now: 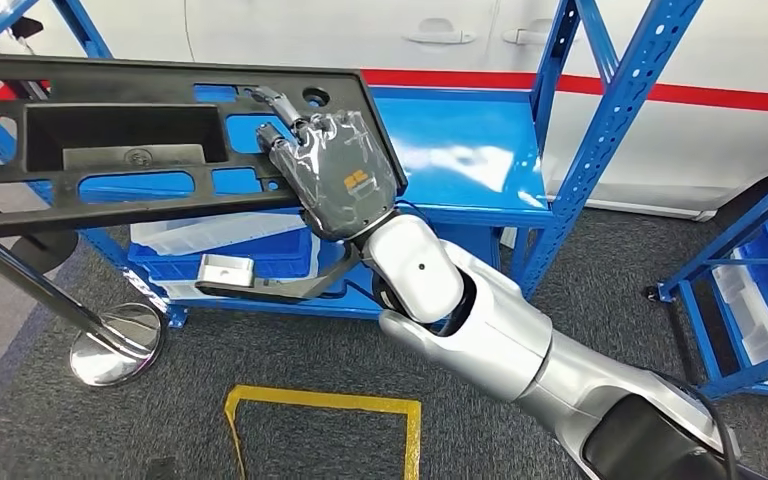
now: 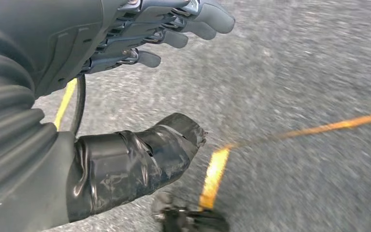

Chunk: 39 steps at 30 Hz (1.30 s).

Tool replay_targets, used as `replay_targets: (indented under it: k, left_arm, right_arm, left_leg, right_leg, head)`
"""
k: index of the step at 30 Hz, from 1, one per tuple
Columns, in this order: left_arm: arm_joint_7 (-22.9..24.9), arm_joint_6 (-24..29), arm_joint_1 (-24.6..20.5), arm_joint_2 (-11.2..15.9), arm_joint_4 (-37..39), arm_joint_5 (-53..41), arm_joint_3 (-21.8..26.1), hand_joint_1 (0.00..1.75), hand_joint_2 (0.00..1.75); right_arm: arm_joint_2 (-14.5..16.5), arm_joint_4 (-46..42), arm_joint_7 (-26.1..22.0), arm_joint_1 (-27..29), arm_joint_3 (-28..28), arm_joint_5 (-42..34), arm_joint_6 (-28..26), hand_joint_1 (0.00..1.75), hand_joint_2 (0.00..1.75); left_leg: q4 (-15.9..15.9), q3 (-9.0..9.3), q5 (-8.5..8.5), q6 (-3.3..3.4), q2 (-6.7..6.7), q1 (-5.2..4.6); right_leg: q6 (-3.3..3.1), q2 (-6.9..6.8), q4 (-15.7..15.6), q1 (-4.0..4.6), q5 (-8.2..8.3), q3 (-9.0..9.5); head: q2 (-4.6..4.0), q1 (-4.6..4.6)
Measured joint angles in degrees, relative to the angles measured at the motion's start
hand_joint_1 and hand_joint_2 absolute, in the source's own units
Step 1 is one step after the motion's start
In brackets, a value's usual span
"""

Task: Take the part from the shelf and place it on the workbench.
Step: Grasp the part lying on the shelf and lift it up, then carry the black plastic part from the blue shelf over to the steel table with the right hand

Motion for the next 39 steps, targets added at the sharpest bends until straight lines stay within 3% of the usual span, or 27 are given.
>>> replay_targets:
  k: [1, 2, 3, 5, 6, 8, 9, 11, 13, 14, 15, 16, 18, 20, 21, 23, 25, 26, 28, 29, 30, 32, 33, 34, 36, 37, 39]
  left_arm:
    - [0.2, 0.1, 0.0, 0.3, 0.0, 0.3, 0.0, 0.00, 1.75]
    - [0.4, 0.2, -0.1, 0.5, 0.0, 0.6, 0.0, 0.00, 1.75]
    - [0.5, 0.3, -0.1, 0.7, 0.0, 0.8, 0.0, 0.00, 1.75]
    - [0.7, 0.5, -0.3, 1.1, 0.0, 1.3, 0.0, 0.00, 1.75]
    - [0.7, 0.5, -0.4, 1.2, 0.0, 1.4, 0.0, 0.00, 1.75]
    - [0.9, 0.6, -0.5, 1.4, 0.0, 1.8, 0.0, 0.00, 1.75]
    - [0.9, 0.6, -0.4, 1.5, 0.0, 1.9, 0.0, 0.00, 1.75]
    - [0.9, 0.6, -0.4, 1.5, 0.0, 2.0, 0.0, 0.00, 1.75]
    - [0.9, 0.6, -0.4, 1.5, 0.0, 2.0, 0.0, 0.00, 1.75]
    - [0.8, 0.6, -0.4, 1.5, 0.0, 2.0, 0.0, 0.00, 1.75]
    - [0.8, 0.6, -0.4, 1.5, 0.0, 2.0, 0.0, 0.00, 1.75]
    - [0.7, 0.6, -0.3, 1.5, 0.0, 2.0, 0.0, 0.00, 1.75]
    - [0.5, 0.6, -0.3, 1.4, 0.0, 1.9, 0.0, 0.00, 1.75]
    - [0.2, 0.6, -0.3, 1.4, 0.0, 1.9, 0.0, 0.00, 1.75]
    - [0.0, 0.6, -0.2, 1.4, 0.0, 1.9, 0.0, 0.00, 1.75]
    - [-0.2, 0.6, -0.2, 1.3, 0.0, 1.9, 0.0, 0.00, 1.75]
    - [-0.4, 0.5, 0.0, 1.3, 0.0, 1.9, 0.0, 0.00, 1.75]
    - [-0.4, 0.5, 0.0, 1.2, 0.0, 1.9, 0.0, 0.00, 1.75]
    - [-0.5, 0.4, 0.0, 1.2, 0.0, 1.9, 0.0, 0.00, 1.75]
    - [-0.6, 0.4, 0.0, 1.2, 0.0, 1.8, 0.0, 0.00, 1.75]
    - [-0.6, 0.4, 0.0, 1.2, 0.0, 1.8, 0.0, 0.00, 1.75]
    - [-0.8, 0.3, 0.0, 1.2, 0.0, 1.8, 0.0, 0.00, 1.75]
    - [-0.8, 0.3, -0.1, 1.2, 0.0, 1.8, 0.0, 0.00, 1.75]
    - [-0.9, 0.2, -0.1, 1.2, 0.0, 1.8, 0.0, 0.00, 1.75]
    - [-1.0, 0.1, -0.3, 1.2, 0.0, 1.7, 0.0, 0.00, 1.75]
    - [-1.0, 0.1, -0.4, 1.2, 0.0, 1.7, 0.0, 0.00, 1.75]
    - [-1.0, 0.0, -0.4, 1.1, 0.0, 1.7, 0.0, 0.00, 1.75]
  right_arm:
    - [0.0, 0.0, 0.0, 0.0, 0.0, 0.0, 0.0, 1.75, 1.75]
    - [0.0, 0.0, 0.0, 0.0, 0.0, 0.0, 0.0, 1.75, 1.75]
    - [0.0, 0.0, 0.0, 0.0, 0.0, 0.1, 0.1, 1.75, 1.75]
    - [0.0, -0.1, 0.0, -0.1, 0.0, 0.1, 0.1, 1.75, 1.75]
    - [0.0, -0.1, 0.0, -0.1, 0.0, 0.2, 0.1, 1.75, 1.75]
    - [0.0, -0.1, 0.0, -0.1, 0.0, 0.2, 0.2, 1.75, 1.75]
    - [0.0, -0.1, 0.0, -0.1, 0.0, 0.2, 0.3, 1.75, 1.75]
    - [-0.1, -0.1, 0.0, -0.1, 0.0, 0.2, 0.6, 1.75, 1.75]
    - [-0.1, -0.1, 0.0, -0.1, 0.0, 0.2, 0.8, 1.75, 1.75]
    - [-0.2, -0.1, 0.0, -0.1, 0.0, 0.2, 0.9, 1.75, 1.75]
    - [-0.2, -0.1, 0.0, -0.1, 0.0, 0.2, 0.9, 1.75, 1.75]
    - [-0.2, -0.1, 0.0, -0.1, 0.0, 0.2, 0.9, 1.75, 1.75]
    - [-0.2, -0.1, 0.0, -0.1, 0.0, 0.2, 0.9, 1.75, 1.75]
    - [-0.1, -0.1, 0.0, -0.2, 0.0, 0.2, 0.9, 1.75, 1.75]
    - [-0.1, -0.1, 0.0, -0.4, 0.0, 0.2, 0.9, 1.75, 1.75]
    - [0.0, -0.1, 0.0, -0.5, 0.0, 0.1, 0.9, 1.75, 1.75]
    - [0.0, 0.0, 0.0, -0.7, 0.0, 0.0, 0.9, 1.75, 1.75]
    - [0.0, 0.0, 0.0, -0.7, 0.0, 0.0, 0.9, 1.75, 1.75]
    - [0.1, 0.0, 0.0, -0.8, 0.0, -0.1, 0.9, 1.75, 1.75]
    - [0.1, 0.0, 0.0, -0.8, 0.0, -0.1, 0.9, 1.75, 1.75]
    - [0.1, 0.0, -0.1, -0.7, 0.0, -0.1, 0.8, 1.75, 1.75]
    - [0.1, 0.1, -0.1, -0.7, 0.0, -0.1, 0.7, 1.75, 1.75]
    - [0.1, 0.1, -0.1, -0.8, 0.0, -0.1, 0.6, 1.75, 1.75]
    - [0.1, 0.1, -0.1, -0.8, 0.0, -0.1, 0.6, 1.75, 1.75]
    - [0.1, 0.0, -0.2, -1.0, 0.0, -0.1, 0.4, 1.75, 1.75]
    - [0.1, 0.0, -0.2, -1.1, 0.0, -0.1, 0.3, 1.75, 1.75]
    - [0.1, 0.0, -0.2, -1.1, 0.0, -0.1, 0.1, 1.75, 1.75]
  left_leg:
    - [-0.3, 1.32, 1.58, 0.02, 0.00, 0.00]
    - [-2.4, 3.59, 3.14, 0.10, 0.00, 0.00]
    - [-6.0, 6.75, 3.50, 0.27, -0.01, -0.03]
    - [-13.8, 12.09, 2.09, 0.89, -0.17, -0.30]
    - [-16.1, 13.36, 1.29, 1.24, -0.26, -0.48]
    - [-17.1, 13.03, 2.06, 2.07, -0.23, -0.57]
    - [-17.3, 12.69, 2.70, 2.55, -0.11, -0.48]
    - [-17.5, 11.56, 4.22, 3.52, 0.17, -0.27]
    - [-17.4, 9.70, 5.69, 3.93, 0.22, -0.35]
    - [-17.3, 8.66, 6.42, 3.93, 0.22, -0.37]
    - [-17.2, 7.60, 7.13, 3.88, 0.21, -0.39]
    - [-17.0, 6.56, 7.79, 3.80, 0.21, -0.40]
    - [-16.5, 4.79, 8.89, 3.50, 0.20, -0.39]
    - [-16.1, 3.77, 9.83, 2.96, 0.20, -0.43]
    - [-16.2, 3.57, 10.35, 2.60, 0.22, -0.40]
    - [-16.6, 3.31, 11.47, 1.86, 0.22, -0.34]
    - [-15.8, 2.41, 10.00, 1.17, 0.11, -0.24]
    - [-14.0, 1.67, 7.66, 0.87, 0.08, -0.15]
    - [-7.1, -0.01, 1.89, 0.36, 0.06, 0.02]
    - [-3.4, -0.55, 0.27, 0.13, 0.07, 0.09]
    - [-0.8, -0.56, 0.09, -0.08, 0.07, 0.15]
    - [-0.7, 1.91, 2.93, -0.35, 0.07, 0.36]
    - [-3.6, 4.58, 4.05, -0.41, 0.07, 0.50]
    - [-7.7, 7.80, 3.92, -0.38, 0.05, 0.47]
    - [-14.5, 12.15, 2.16, 0.27, -0.12, 0.24]
    - [-16.1, 12.80, 1.64, 0.73, -0.23, 0.01]
    - [-16.6, 11.98, 2.67, 1.72, -0.19, 0.04]
  right_leg:
    - [0.09, 0.00, 0.2, 0.01, 0.68, -1.06]
    - [0.22, 0.00, 0.3, 0.01, 1.35, -2.03]
    - [0.41, 0.01, 0.5, 0.06, 1.94, -2.82]
    - [0.94, -0.08, 0.5, 0.19, 3.11, -3.68]
    - [1.24, -0.13, 0.3, 0.22, 3.70, -3.84]
    - [1.87, -0.18, -0.2, 0.15, 4.70, -4.01]
    - [2.15, -0.10, 0.2, 0.09, 4.00, -4.36]
    - [2.61, 0.05, 3.9, -0.01, -0.62, -5.72]
    - [2.90, 0.11, 11.3, -0.07, -6.41, -7.51]
    - [3.00, 0.11, 14.7, -0.07, -7.61, -7.92]
    - [3.03, 0.11, 16.8, -0.07, -7.40, -7.64]
    - [2.96, 0.11, 16.8, -0.06, -5.99, -6.36]
    - [2.51, 0.15, 11.5, 0.04, -3.58, -0.98]
    - [2.00, 0.21, 3.5, 0.39, -4.66, 4.81]
    - [1.82, 0.23, 1.1, 0.58, -5.48, 6.30]
    - [1.49, 0.16, -0.3, 0.66, -4.99, 6.28]
    - [0.78, -0.02, -0.8, 0.34, -3.53, 5.26]
    - [0.39, -0.10, -1.0, 0.14, -2.74, 4.54]
    - [-0.01, -0.12, -1.0, 0.15, -1.31, 2.79]
    - [-0.01, -0.12, -0.9, 0.16, -0.58, 1.81]
    - [0.06, -0.12, -0.8, 0.14, 0.12, 0.77]
    - [0.36, -0.13, -0.3, 0.02, 1.39, -1.34]
    - [0.60, -0.12, 0.1, -0.03, 1.94, -2.27]
    - [0.90, -0.12, 0.4, -0.01, 2.44, -3.10]
    - [1.53, -0.16, 0.5, 0.09, 3.55, -3.93]
    - [1.86, -0.19, 0.3, 0.11, 4.19, -4.08]
    - [2.52, -0.09, -0.2, 0.10, 4.85, -4.33]
  head:
    - [0.00, 0.01]
    - [0.00, 0.00]
    - [0.00, -0.01]
    - [0.00, 0.05]
    - [0.00, 0.01]
    - [0.00, -0.09]
    - [0.00, -0.11]
    - [0.00, 0.02]
    - [0.00, 0.13]
    - [0.00, 0.13]
    - [0.00, 0.13]
    - [0.00, 0.13]
    - [0.00, 0.13]
    - [0.00, 0.08]
    - [0.00, 0.15]
    - [0.00, 0.30]
    - [0.00, 0.29]
    - [0.00, 0.21]
    - [0.00, 0.08]
    - [0.00, 0.08]
    - [0.00, 0.09]
    - [0.00, 0.09]
    - [0.00, 0.08]
    - [0.00, 0.07]
    - [0.00, 0.13]
    - [0.00, 0.12]
    - [0.00, 0.13]
